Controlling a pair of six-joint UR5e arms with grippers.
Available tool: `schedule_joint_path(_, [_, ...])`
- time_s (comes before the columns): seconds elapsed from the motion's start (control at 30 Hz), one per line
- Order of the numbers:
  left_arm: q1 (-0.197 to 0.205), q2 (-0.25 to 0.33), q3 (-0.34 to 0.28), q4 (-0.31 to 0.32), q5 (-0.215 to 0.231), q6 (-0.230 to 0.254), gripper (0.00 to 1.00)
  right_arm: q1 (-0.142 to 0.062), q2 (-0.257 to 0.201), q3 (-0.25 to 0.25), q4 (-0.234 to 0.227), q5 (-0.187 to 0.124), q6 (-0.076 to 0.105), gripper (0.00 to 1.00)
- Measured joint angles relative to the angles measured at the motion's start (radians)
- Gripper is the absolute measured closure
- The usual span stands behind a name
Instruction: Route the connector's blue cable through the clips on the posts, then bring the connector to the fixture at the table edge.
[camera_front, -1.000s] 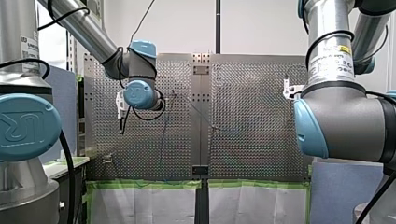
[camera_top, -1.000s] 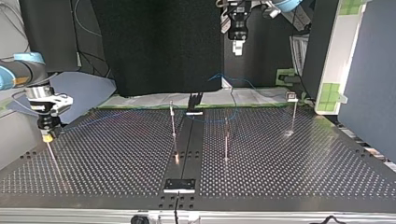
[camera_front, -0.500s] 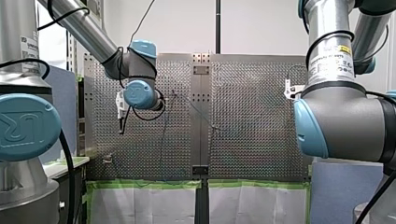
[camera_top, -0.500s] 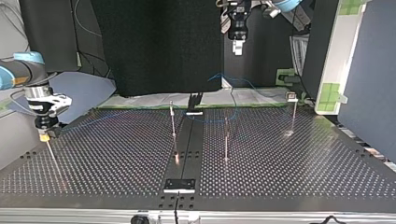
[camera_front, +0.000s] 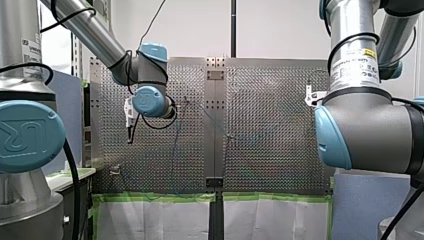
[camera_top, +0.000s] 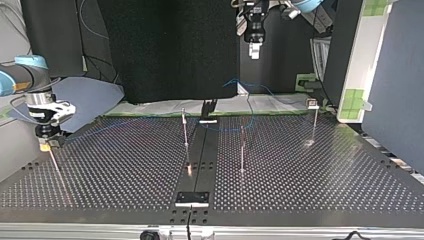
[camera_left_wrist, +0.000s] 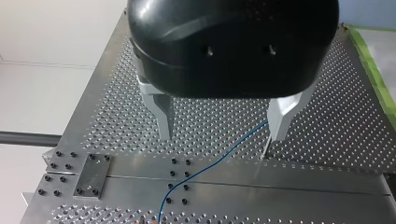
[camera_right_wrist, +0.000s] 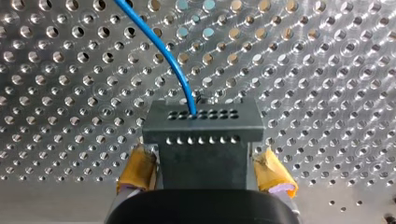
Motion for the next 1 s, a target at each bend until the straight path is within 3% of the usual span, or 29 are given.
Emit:
schedule_joint_path(0.6, [-0.001, 0.0, 0.0, -0.001, 0.0, 0.0, 0.0, -0.001, 0.0, 0.0, 0.0, 0.064, 0.0, 0.0])
schedule_joint_path(1.0, [-0.001, 0.0, 0.0, -0.008, 0.0, 0.001, 0.0, -0.003, 0.0, 0.0, 0.014, 0.162, 0.002, 0.0])
